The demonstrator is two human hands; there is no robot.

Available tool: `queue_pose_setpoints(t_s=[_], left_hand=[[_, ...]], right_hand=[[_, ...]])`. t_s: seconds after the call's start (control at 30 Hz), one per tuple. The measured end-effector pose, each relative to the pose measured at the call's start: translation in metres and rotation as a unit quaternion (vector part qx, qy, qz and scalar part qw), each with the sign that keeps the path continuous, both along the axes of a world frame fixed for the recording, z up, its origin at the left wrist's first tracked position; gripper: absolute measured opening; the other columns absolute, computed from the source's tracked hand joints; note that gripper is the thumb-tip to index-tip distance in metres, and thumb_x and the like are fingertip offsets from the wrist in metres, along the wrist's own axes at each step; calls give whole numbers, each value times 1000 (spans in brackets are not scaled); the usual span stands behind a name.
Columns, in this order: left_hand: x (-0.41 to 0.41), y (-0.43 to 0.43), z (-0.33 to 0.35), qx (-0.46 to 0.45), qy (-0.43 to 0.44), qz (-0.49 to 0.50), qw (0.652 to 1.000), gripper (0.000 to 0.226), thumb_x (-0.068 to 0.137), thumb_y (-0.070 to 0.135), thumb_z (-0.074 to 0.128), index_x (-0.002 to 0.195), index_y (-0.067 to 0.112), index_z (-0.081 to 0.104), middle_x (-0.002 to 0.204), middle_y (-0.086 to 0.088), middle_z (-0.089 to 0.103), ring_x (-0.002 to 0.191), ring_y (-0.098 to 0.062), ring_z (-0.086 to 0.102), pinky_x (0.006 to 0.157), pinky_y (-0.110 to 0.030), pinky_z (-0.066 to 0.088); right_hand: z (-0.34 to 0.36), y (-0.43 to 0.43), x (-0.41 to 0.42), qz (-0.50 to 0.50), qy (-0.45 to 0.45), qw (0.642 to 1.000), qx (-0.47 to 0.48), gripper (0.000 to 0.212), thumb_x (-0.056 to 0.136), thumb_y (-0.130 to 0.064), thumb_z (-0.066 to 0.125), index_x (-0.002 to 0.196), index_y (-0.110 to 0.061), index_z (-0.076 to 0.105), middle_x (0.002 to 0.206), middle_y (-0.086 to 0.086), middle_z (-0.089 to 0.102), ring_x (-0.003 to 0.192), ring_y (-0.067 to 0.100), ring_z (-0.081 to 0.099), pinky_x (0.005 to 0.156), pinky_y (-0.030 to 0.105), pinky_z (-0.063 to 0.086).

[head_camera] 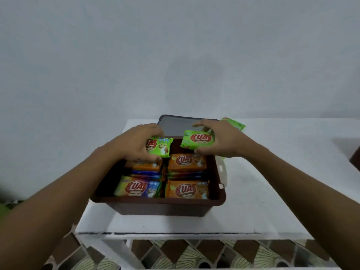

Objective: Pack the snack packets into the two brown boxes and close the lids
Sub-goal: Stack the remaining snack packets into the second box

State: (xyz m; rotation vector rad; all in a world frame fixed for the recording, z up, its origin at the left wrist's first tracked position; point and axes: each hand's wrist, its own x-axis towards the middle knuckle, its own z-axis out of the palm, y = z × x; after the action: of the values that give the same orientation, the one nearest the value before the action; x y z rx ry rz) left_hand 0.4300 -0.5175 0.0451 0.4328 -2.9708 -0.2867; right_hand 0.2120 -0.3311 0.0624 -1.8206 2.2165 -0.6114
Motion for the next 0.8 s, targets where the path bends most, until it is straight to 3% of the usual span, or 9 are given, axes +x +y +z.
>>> queue_pose_setpoints(t_s=[0.07, 0.13, 0.2, 0.4, 0.63, 0.8], left_hand=[[11, -5, -9, -14, -12, -14, 1000, 57, 63, 57, 68, 107, 22, 61, 104, 12, 48, 93, -8, 49, 77, -30, 45], [20, -9, -21, -49, -23, -32, 998, 36, 66, 50, 73, 88, 26, 57, 103, 11, 48, 94, -9, 44, 76, -34, 47], [27, -12, -31, -66, -22, -28, 997, 34, 69, 46, 77, 80, 26, 52, 102, 9, 50, 92, -10, 43, 76, -36, 47], [22, -13, -37, -82, -61, -12, 995, 48, 69, 53, 77, 100, 26, 51, 108, 10, 47, 97, -11, 48, 76, -38, 50], [23, -13, -41, -86, -45, 12, 995, 62, 72, 51, 77, 123, 26, 51, 121, 9, 47, 107, -12, 49, 81, -33, 50], [25, -13, -43, -48, -52, 29, 997, 58, 72, 49, 78, 118, 26, 53, 118, 9, 46, 106, -12, 48, 86, -32, 49]], right_hand=[[-9, -12, 16, 12, 81, 997, 7, 57, 70, -52, 74, 121, -37, 56, 111, -10, 62, 101, 13, 58, 83, 35, 49], [-21, -21, 29, 23, 177, 984, 26, 41, 77, -53, 67, 113, -35, 61, 113, -7, 58, 108, 16, 52, 88, 39, 43], [-32, -25, 38, 26, 213, 975, 63, 33, 82, -49, 64, 111, -33, 64, 113, -4, 50, 108, 18, 49, 88, 39, 39], [-49, -22, 47, -2, 155, 987, 45, 37, 78, -55, 66, 106, -31, 62, 107, -11, 58, 97, 11, 55, 93, 33, 38], [-54, -26, 47, -30, 176, 983, 33, 38, 73, -58, 70, 96, -30, 59, 100, -9, 57, 87, 12, 51, 74, 26, 32], [-56, -26, 45, -42, 157, 986, 32, 35, 71, -58, 72, 86, -32, 55, 94, -10, 59, 83, 11, 53, 68, 25, 35]])
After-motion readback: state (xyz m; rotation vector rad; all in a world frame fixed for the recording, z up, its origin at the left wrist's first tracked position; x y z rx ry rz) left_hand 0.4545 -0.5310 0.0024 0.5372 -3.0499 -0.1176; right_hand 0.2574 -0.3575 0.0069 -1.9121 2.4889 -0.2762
